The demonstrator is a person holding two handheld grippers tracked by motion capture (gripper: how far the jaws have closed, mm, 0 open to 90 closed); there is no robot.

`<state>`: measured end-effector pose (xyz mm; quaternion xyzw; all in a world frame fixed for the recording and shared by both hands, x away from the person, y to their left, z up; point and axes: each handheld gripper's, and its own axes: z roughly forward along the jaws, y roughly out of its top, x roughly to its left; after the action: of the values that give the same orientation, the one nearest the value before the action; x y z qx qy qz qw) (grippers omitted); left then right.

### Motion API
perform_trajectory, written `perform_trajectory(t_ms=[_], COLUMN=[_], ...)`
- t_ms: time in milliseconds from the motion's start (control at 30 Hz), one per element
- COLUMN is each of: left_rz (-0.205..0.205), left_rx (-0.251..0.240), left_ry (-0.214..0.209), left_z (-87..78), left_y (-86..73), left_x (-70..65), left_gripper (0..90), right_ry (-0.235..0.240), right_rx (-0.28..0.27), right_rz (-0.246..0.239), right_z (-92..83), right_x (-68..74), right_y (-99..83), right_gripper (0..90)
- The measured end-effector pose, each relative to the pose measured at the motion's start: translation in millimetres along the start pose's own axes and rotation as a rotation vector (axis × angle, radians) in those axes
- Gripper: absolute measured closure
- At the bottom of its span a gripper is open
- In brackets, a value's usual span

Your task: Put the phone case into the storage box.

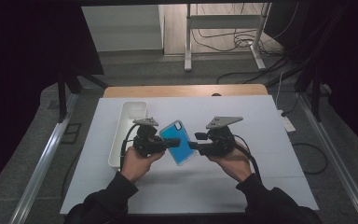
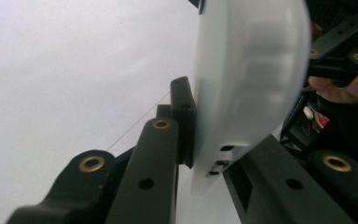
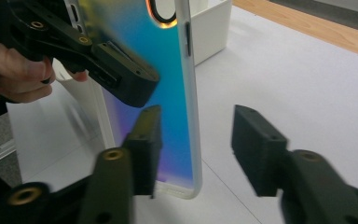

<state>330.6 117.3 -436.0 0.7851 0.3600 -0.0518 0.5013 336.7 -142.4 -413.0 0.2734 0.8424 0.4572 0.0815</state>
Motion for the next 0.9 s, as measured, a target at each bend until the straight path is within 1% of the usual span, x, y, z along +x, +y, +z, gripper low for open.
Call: perform_trajectory(t_ms=[33,100,167,233,333,367,433,533,567,800,900], left_rz=[0.005,0.015,0.021,0.029,0.031,0.04,0.048,0.055,0.064,0.09,0.099], left_rx=[0.003,0.003,0.004,0.004,0.003,0.003,0.006,0.008,0.011,0.009,0.007], left_ry=[0.001,0.001,-0.003,-0.006,-0.009,-0.012,-0.015,-0.022,-0.027,-0.059,-0.07], left_z=[-1.1,-2.8,-4.3,-5.6,-6.5,-7.4,-8.2,-8.6,-9.0,-10.4,-10.8], left_y=[0.2,0.4,0.7,0.9,1.1,1.3,1.5,1.6,1.8,3.1,3.4], left_x=[0.1,0.4,0.7,0.9,0.8,0.6,0.4,0.2,-0.2,-2.5,-3.1], left_gripper=[85.2,85.1,85.1,85.0,85.0,85.1,85.1,85.1,85.1,85.1,85.1], right_ry=[0.016,0.059,0.081,0.086,0.098,0.098,0.094,0.101,0.101,0.151,0.17], right_rx=[-0.002,0.014,0.031,0.042,0.064,0.073,0.081,0.068,0.066,0.059,0.068], right_rz=[0.0,0.003,0.005,0.008,-0.006,-0.012,-0.025,-0.031,-0.034,-0.031,-0.028], right_z=[-0.5,-0.9,-0.8,-0.4,1.9,2.8,4.2,5.0,4.6,5.4,7.6], right_x=[-0.7,-2.6,-3.9,-4.8,-5.3,-5.2,-5.0,-5.5,-6.1,-9.1,-7.8], right_y=[0.2,0.7,0.5,-0.2,-1.7,-2.5,-4.2,-6.1,-6.6,-9.9,-11.1], right_gripper=[42.8,34.0,26.9,18.4,4.9,1.4,0.0,0.0,0.0,0.0,0.0])
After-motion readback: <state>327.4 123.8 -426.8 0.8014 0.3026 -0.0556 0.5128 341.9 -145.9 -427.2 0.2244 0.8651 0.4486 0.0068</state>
